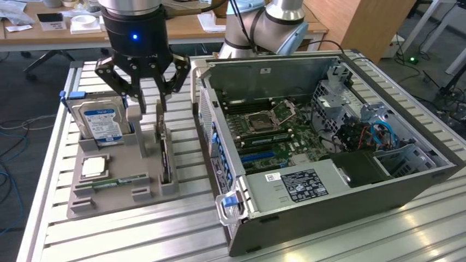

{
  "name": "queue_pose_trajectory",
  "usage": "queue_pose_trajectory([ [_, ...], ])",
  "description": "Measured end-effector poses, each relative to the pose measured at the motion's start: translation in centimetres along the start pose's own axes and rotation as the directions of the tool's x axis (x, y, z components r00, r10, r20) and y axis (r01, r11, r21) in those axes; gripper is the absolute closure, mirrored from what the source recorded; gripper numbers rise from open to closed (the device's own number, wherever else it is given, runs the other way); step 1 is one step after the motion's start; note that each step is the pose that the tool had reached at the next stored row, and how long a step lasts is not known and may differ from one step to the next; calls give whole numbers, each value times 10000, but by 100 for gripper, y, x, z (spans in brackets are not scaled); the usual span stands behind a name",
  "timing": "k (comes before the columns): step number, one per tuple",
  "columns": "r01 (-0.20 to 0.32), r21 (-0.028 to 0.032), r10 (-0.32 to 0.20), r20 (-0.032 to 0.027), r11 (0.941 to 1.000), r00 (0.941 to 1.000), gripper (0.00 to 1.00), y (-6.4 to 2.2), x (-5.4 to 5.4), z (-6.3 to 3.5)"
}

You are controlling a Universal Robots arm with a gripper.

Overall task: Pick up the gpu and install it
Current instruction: 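Pick up the gpu and move the gpu toward the slot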

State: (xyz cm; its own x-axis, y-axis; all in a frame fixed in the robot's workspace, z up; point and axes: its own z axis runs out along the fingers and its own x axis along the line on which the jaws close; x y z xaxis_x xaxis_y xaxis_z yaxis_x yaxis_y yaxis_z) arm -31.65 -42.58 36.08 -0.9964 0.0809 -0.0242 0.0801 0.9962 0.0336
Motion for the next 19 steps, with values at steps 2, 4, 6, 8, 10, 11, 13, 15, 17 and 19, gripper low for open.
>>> queue_pose_trajectory([
  [2,0,0,0,-1,10000,10000,58,0,0,15],
  [4,-1,0,1,0,10000,10000,58,-1,1,16],
  [6,0,1,0,0,10000,10000,58,-1,4,21],
  [8,0,1,0,0,10000,10000,58,-1,4,21],
  [10,0,0,0,0,10000,10000,58,-1,4,21],
  [11,-1,1,1,0,10000,10000,58,-1,5,21],
  [13,-1,-2,1,2,10000,10000,58,-1,7,23],
  [15,0,-1,0,1,10000,10000,58,-1,10,22],
  [17,0,0,0,0,10000,10000,58,-2,11,21],
  [19,0,0,0,0,10000,10000,58,-2,11,21],
])
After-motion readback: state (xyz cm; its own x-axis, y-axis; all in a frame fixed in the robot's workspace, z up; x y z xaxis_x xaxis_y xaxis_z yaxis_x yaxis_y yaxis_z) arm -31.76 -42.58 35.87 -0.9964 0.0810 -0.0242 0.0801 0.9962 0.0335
